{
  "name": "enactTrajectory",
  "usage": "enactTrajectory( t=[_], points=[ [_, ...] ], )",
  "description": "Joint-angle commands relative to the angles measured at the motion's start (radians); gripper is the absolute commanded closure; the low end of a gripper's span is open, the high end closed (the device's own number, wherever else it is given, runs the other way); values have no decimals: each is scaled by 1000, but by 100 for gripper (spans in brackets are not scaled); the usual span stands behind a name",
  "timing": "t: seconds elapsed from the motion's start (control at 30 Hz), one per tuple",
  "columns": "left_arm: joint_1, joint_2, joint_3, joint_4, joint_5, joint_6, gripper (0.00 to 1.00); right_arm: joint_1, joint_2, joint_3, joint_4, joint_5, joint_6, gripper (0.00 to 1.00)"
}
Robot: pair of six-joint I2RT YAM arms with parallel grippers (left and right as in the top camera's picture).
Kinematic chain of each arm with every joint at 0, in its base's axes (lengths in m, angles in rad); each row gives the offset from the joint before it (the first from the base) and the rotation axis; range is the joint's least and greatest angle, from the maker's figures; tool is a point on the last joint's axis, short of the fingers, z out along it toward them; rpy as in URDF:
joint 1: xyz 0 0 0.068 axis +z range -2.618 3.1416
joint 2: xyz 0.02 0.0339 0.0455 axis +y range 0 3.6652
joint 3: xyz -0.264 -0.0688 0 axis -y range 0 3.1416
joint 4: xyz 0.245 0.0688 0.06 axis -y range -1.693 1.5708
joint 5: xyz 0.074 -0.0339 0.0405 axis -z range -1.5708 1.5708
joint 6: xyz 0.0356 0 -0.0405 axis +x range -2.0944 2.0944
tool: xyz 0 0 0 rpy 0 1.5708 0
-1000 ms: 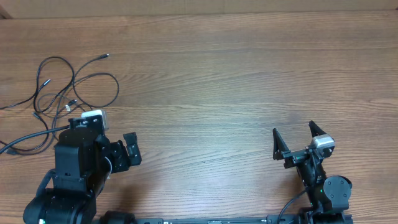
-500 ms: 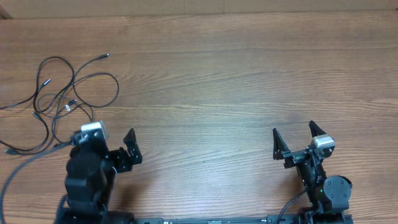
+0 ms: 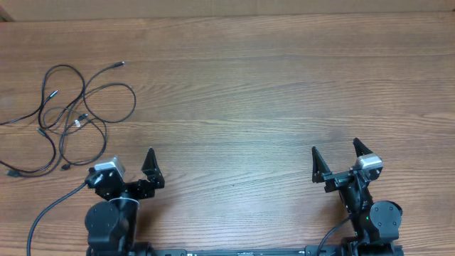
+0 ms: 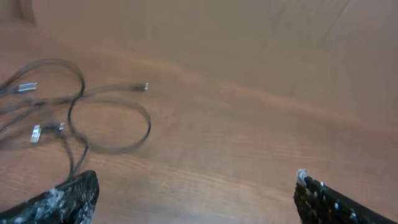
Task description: Untangle cables
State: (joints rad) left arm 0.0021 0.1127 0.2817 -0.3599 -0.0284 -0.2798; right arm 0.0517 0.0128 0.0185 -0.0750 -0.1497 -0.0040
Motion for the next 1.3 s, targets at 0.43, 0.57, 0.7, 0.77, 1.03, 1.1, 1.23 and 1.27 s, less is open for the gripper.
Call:
enactTrajectory(
  t=[0.43,0.57,0.7,0.77,1.03,1.1,1.23,1.27],
  points=[
    [5,-110,-277,507,27,84,0,-8,-10,-11,5,-2,2,0],
    [5,-110,-277,512,84,244,0,-8,-10,-11,5,-2,2,0],
    [5,-110,-277,441,123,360,0,-8,-10,-11,5,-2,2,0],
    [5,-110,-277,390,122,359,0,-8,-10,-11,5,-2,2,0],
    [5,-110,-277,290,130,347,0,-8,-10,-11,5,-2,2,0],
    [5,-110,-277,290,129,340,0,-8,-10,-11,5,-2,2,0],
    [5,-110,-277,290,126,340,0,-8,-10,-11,5,-2,2,0],
    [5,-109,-277,290,126,340,0,-8,-10,-11,5,-2,2,0]
  ],
)
